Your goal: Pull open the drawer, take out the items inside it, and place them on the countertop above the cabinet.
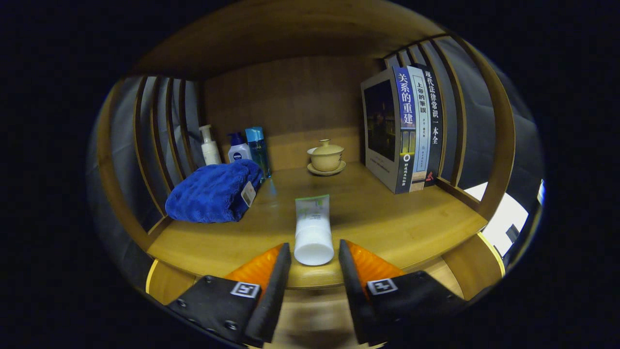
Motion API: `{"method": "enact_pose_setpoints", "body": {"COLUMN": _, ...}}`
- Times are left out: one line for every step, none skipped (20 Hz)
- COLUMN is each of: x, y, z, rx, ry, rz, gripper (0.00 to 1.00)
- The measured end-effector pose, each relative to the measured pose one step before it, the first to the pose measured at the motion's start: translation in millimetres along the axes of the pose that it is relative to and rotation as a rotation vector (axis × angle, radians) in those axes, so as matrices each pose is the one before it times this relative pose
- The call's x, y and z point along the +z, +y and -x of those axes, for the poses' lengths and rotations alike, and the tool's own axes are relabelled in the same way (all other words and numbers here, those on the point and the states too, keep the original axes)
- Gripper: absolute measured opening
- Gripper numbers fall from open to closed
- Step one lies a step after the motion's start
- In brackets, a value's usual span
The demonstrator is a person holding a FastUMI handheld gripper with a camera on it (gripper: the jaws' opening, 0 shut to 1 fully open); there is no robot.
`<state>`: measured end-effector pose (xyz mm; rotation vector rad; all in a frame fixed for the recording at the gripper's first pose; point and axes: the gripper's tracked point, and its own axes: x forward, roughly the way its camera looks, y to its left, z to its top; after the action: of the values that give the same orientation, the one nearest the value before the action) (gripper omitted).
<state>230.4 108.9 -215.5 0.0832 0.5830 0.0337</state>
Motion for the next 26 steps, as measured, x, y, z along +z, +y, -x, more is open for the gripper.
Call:
{"method": "enact_pose_setpoints", "body": {"x": 1.27, "y": -0.6, "z": 0.54, "rx": 0.00335, "ry": 0.00117, "rz": 0.00085, "gripper": 0.71}}
{"method": "enact_pose_setpoints", "body": {"x": 0.73, "y": -0.75, "z": 1.52, "rx": 0.00038, "ry": -0.00059, "rz": 0.00536, "gripper": 0.77}}
{"method": "enact_pose_setpoints", "body": {"x": 1.49, "y": -1.37, "z": 4.44, "rx": -0.00191, "ry": -0.00569, "rz": 0.00653, "gripper": 0.82}}
{"method": "enact_pose_setpoints", "body": {"x": 2.4, "y": -1.76, "z": 3.11, "rx": -0.00584, "ry": -0.01065, "rz": 0.00635, "gripper": 0.88}}
{"method": "enact_pose_setpoints", "body": {"x": 4.02, "y": -1.99, "z": 4.41, "rx": -0.00329, "ry": -0.01148, "rz": 0.00245, "gripper": 0.93}}
{"method": "enact_pose_setpoints", "body": {"x": 3.5, "y": -0.5, "z": 4.72, "rx": -0.00068, "ry": -0.01261, "rz": -0.00133, "gripper": 0.93}}
{"method": "enact_pose_setpoints", "body": {"x": 4.14, "y": -0.37, "z": 6.48, "rx": 0.00428, "ry": -0.01419, "rz": -0.00129, "gripper": 0.93}}
{"method": "enact_pose_setpoints", "body": {"x": 4.74, "y": -0.49, "z": 7.14, "rx": 0.00042, "ry": -0.01813, "rz": 0.00106, "gripper": 0.93}}
{"method": "enact_pose_setpoints", "body": {"x": 6.2, "y": -0.7, "z": 8.35, "rx": 0.00473, "ry": -0.02201, "rz": 0.00246, "gripper": 0.93}}
{"method": "enact_pose_setpoints", "body": {"x": 7.77, "y": 0.96, "z": 8.16, "rx": 0.00547, "ry": -0.02699, "rz": 0.00468, "gripper": 0.93}}
{"method": "enact_pose_setpoints", "body": {"x": 7.49, "y": 0.9, "z": 10.21, "rx": 0.00492, "ry": -0.02937, "rz": 0.00584, "gripper": 0.93}}
{"method": "enact_pose_setpoints", "body": {"x": 7.11, "y": 2.31, "z": 9.09, "rx": 0.00808, "ry": -0.02643, "rz": 0.00606, "gripper": 0.93}}
{"method": "enact_pose_setpoints", "body": {"x": 8.32, "y": 3.71, "z": 14.29, "rx": 0.00884, "ry": -0.02039, "rz": 0.00528, "gripper": 0.93}}
{"method": "enact_pose_setpoints", "body": {"x": 5.19, "y": 2.34, "z": 11.31, "rx": 0.00722, "ry": -0.0177, "rz": -0.00054, "gripper": 0.93}}
{"method": "enact_pose_setpoints", "body": {"x": 3.32, "y": 2.62, "z": 10.96, "rx": 0.0084, "ry": -0.01256, "rz": -0.00608, "gripper": 0.93}}
{"method": "enact_pose_setpoints", "body": {"x": 3.45, "y": 4.23, "z": 11.34, "rx": 0.01237, "ry": -0.01599, "rz": -0.00842, "gripper": 0.93}}
{"method": "enact_pose_setpoints", "body": {"x": 3.53, "y": 3.98, "z": 10.88, "rx": 0.01452, "ry": -0.01641, "rz": -0.00529, "gripper": 0.93}}
{"method": "enact_pose_setpoints", "body": {"x": 4.31, "y": 4.1, "z": 10.89, "rx": 0.01008, "ry": -0.02513, "rz": -0.0016, "gripper": 0.93}}
{"method": "enact_pose_setpoints", "body": {"x": 3.75, "y": 1.86, "z": 9.29, "rx": 0.00375, "ry": -0.0273, "rz": 0.00904, "gripper": 0.93}}
{"method": "enact_pose_setpoints", "body": {"x": 3.97, "y": 1.23, "z": 7.56, "rx": -0.00114, "ry": -0.02575, "rz": 0.02263, "gripper": 0.93}}
{"method": "enact_pose_setpoints", "body": {"x": 2.53, "y": 0.94, "z": 8.43, "rx": -0.00675, "ry": -0.02247, "rz": 0.02234, "gripper": 0.93}}
{"method": "enact_pose_setpoints", "body": {"x": 2.23, "y": 3.26, "z": 6.59, "rx": 0.00262, "ry": -0.01812, "rz": 0.01273, "gripper": 0.93}}
{"method": "enact_pose_setpoints", "body": {"x": 0.51, "y": 6.13, "z": 8.1, "rx": 0.00653, "ry": -0.0095, "rz": 0.00458, "gripper": 0.93}}
{"method": "enact_pose_setpoints", "body": {"x": -0.13, "y": 5.79, "z": 7.47, "rx": 0.01154, "ry": -0.00736, "rz": -0.0022, "gripper": 0.93}}
{"method": "enact_pose_setpoints", "body": {"x": 0.17, "y": 5.5, "z": 8.13, "rx": 0.01027, "ry": -0.00411, "rz": -0.00286, "gripper": 0.93}}
{"method": "enact_pose_setpoints", "body": {"x": -2.29, "y": 4.24, "z": 7.33, "rx": 0.00716, "ry": -0.00145, "rz": -0.00163, "gripper": 0.93}}
